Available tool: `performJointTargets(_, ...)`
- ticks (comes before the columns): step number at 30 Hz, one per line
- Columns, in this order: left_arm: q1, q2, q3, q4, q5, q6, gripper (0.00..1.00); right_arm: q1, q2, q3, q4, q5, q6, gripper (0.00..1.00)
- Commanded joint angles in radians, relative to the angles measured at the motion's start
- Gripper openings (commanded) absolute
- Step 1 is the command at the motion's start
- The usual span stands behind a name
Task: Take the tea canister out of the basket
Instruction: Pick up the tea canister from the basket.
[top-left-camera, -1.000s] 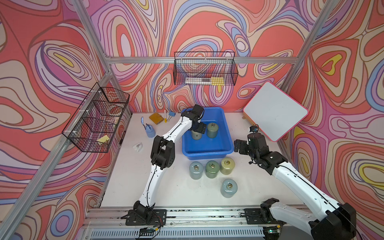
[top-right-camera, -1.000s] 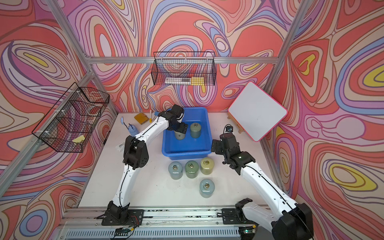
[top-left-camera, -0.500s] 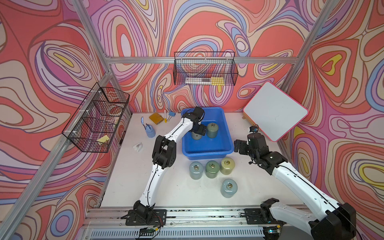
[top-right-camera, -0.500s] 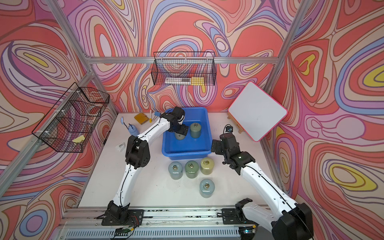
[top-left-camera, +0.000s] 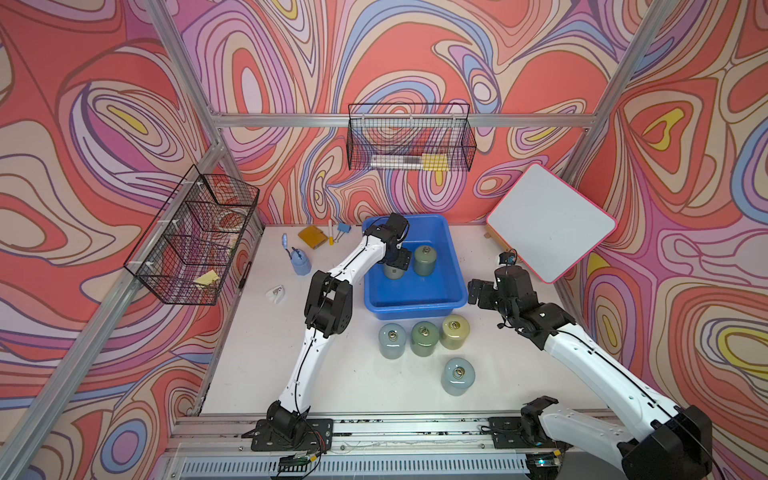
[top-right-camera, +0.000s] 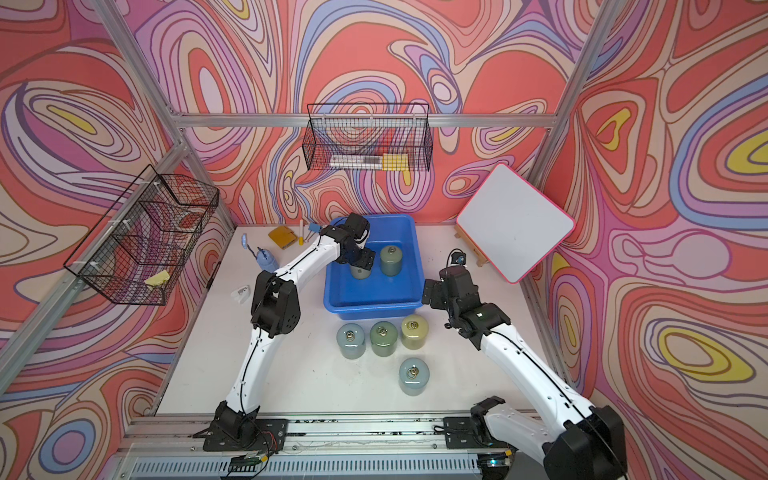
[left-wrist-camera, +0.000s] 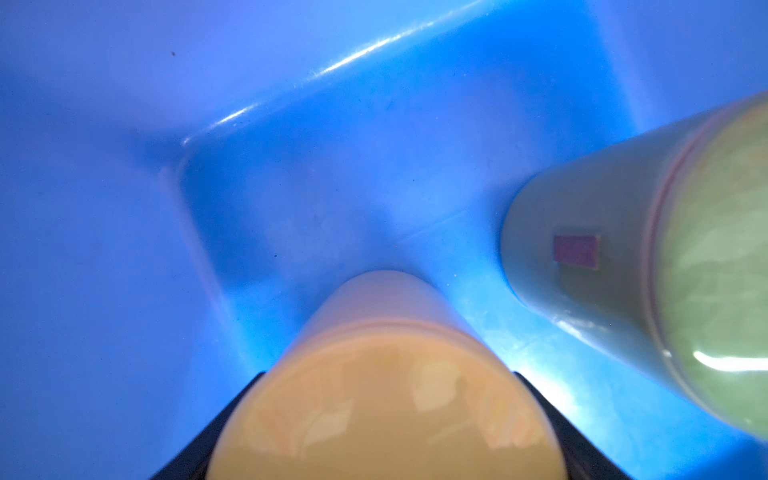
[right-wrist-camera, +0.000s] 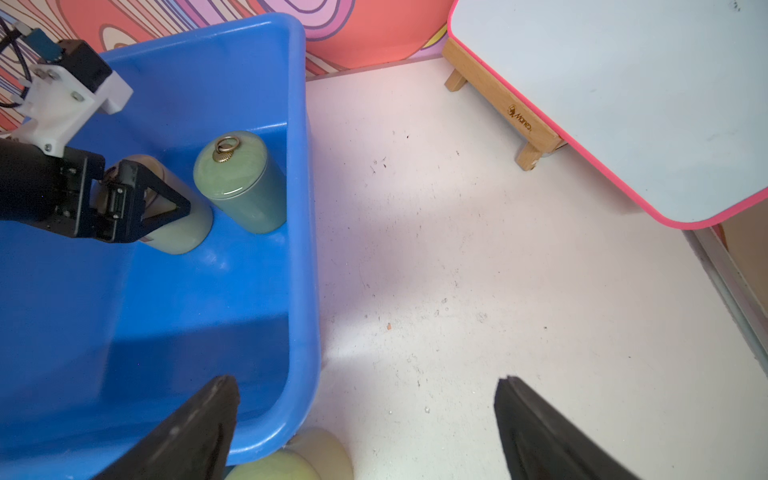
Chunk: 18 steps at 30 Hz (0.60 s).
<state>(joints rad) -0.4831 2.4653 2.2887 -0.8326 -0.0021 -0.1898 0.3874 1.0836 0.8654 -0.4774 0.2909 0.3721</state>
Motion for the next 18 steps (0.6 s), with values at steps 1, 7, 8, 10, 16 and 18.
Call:
performJointTargets(1,0.002,-0.027,0.005,0.034,0.018,0.003,0.54,-0.005,0.013,-0.008,0.018,0.009,0.008,0.98)
performJointTargets(7,0.001,-0.131,-0.044,0.055,0.033,0.0,0.51,-0.004,0.016,-0.008,0.021,0.011,0.007,0.98)
performJointTargets(8,0.0,-0.148,-0.054,0.058,0.039,0.0,0.51,-0.007,0.016,-0.008,0.02,0.01,0.007,0.98)
performJointTargets(10,0.0,-0.192,-0.07,0.058,0.048,-0.001,0.51,-0.006,0.018,-0.008,0.02,0.012,0.008,0.98)
performJointTargets(16,-0.007,-0.309,-0.111,0.047,0.051,0.0,0.5,-0.006,0.013,-0.009,0.02,0.015,0.008,0.98)
performJointTargets(18,-0.012,-0.341,-0.118,0.033,0.045,0.003,0.5,-0.006,0.01,-0.011,0.02,0.016,0.008,0.98)
